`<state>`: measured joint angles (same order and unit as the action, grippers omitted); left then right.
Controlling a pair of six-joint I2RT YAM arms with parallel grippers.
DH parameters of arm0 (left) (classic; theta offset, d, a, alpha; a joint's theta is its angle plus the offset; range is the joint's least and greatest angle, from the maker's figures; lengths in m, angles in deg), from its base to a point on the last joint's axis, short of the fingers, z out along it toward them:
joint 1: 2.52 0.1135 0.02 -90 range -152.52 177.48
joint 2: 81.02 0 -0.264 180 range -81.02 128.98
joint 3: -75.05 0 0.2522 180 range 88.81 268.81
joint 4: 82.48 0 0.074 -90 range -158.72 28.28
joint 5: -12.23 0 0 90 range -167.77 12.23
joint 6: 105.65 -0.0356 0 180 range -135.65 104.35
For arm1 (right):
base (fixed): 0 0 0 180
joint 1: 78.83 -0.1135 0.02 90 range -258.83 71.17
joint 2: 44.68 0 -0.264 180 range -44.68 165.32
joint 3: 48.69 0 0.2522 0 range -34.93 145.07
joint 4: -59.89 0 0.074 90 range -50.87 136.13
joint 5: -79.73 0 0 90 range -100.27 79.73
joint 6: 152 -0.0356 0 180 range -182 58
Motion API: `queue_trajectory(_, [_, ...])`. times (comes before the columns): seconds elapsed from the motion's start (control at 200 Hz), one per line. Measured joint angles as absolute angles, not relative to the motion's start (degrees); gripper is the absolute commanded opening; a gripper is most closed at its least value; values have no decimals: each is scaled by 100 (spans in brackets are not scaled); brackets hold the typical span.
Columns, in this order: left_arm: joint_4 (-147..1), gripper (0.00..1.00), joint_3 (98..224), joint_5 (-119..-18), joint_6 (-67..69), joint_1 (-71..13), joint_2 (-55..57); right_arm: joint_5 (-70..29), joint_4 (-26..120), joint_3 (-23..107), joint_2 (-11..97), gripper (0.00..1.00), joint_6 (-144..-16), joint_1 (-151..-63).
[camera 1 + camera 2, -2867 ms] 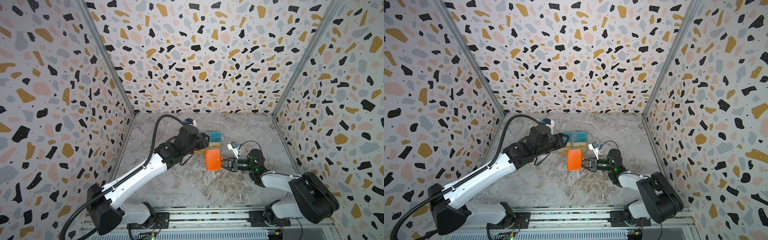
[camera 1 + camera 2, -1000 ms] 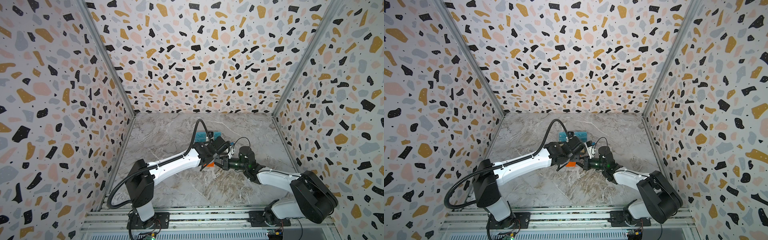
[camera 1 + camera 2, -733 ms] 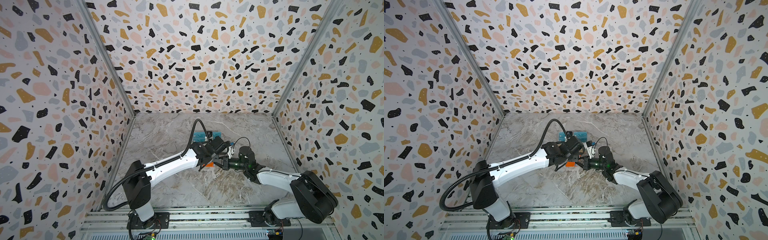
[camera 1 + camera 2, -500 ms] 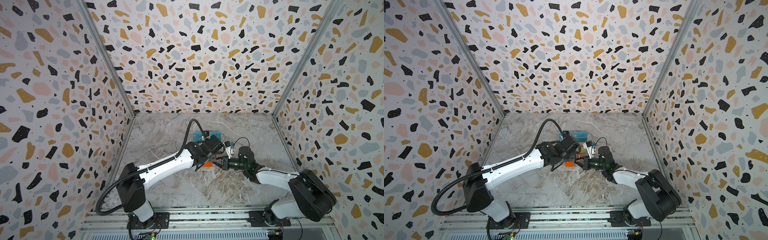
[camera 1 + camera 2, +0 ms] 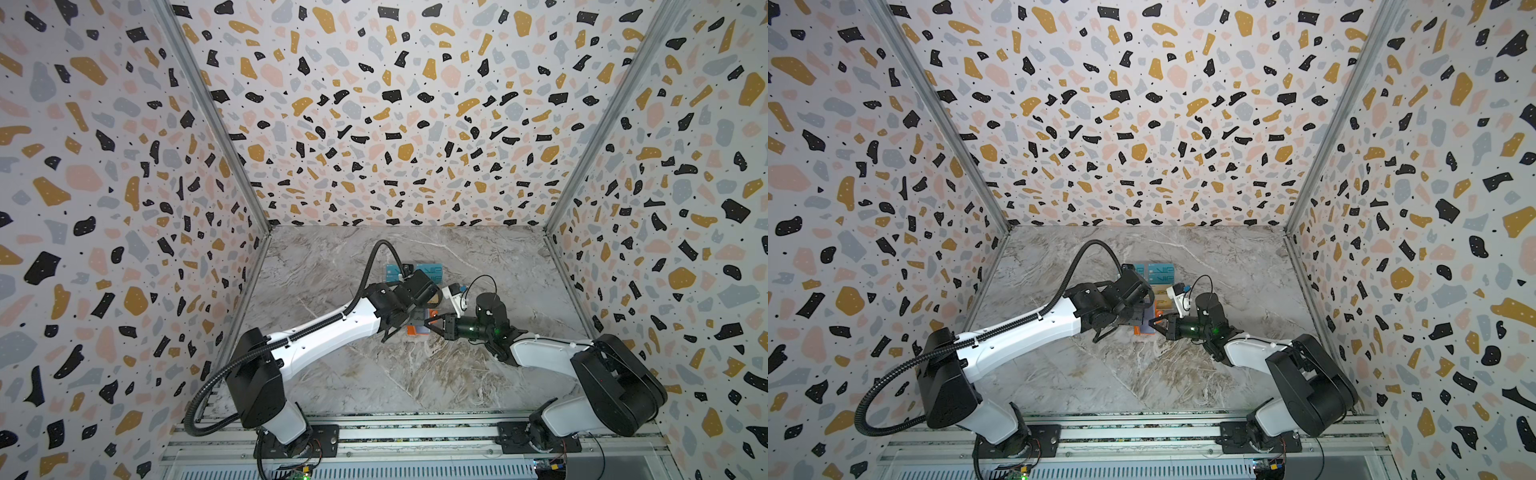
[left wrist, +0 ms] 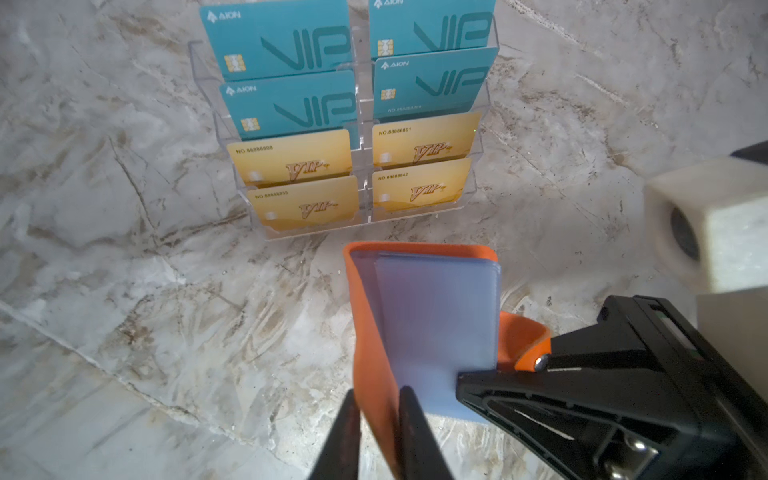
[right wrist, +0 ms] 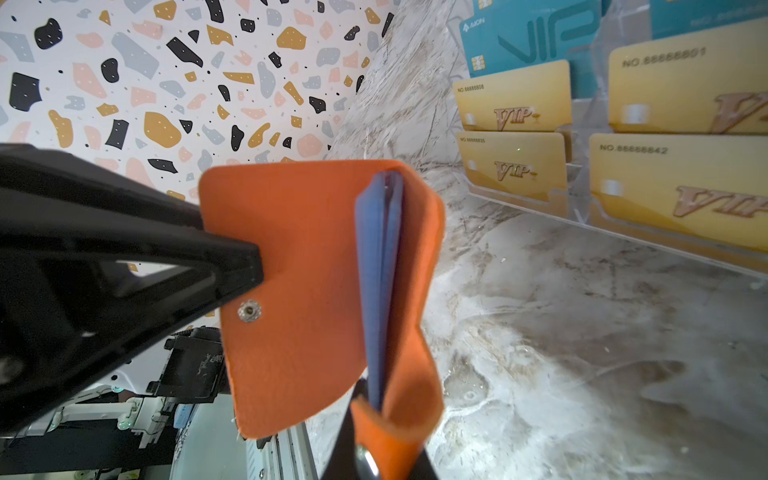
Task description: Put the credit cards into the card holder
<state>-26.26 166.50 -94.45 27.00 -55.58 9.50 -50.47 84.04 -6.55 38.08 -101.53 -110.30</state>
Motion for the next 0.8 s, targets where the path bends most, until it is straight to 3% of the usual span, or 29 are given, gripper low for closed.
queue_trajectory(0.1, [-2742,0,16473,-9262,2667,-5470,825,-5047,8349,-655,3808,0,-10144,-11030])
queue_trajectory(0.496, [-3773,0,15367,-7799,2309,-4675,-23,-5115,8325,-652,3810,2,-10109,-10995])
queue_trajectory(0.571, [-4136,0,15061,-7402,2256,-4526,-97,-5148,8249,-655,3810,9,-10112,-10969])
queue_trajectory(0.711, [-4610,0,14665,-6739,2215,-4338,-38,-5166,8026,-692,3814,39,-10057,-10912])
queue_trajectory(0.801, [-4779,0,14508,-6409,2200,-4329,80,-5115,7833,-764,3764,47,-9959,-10894])
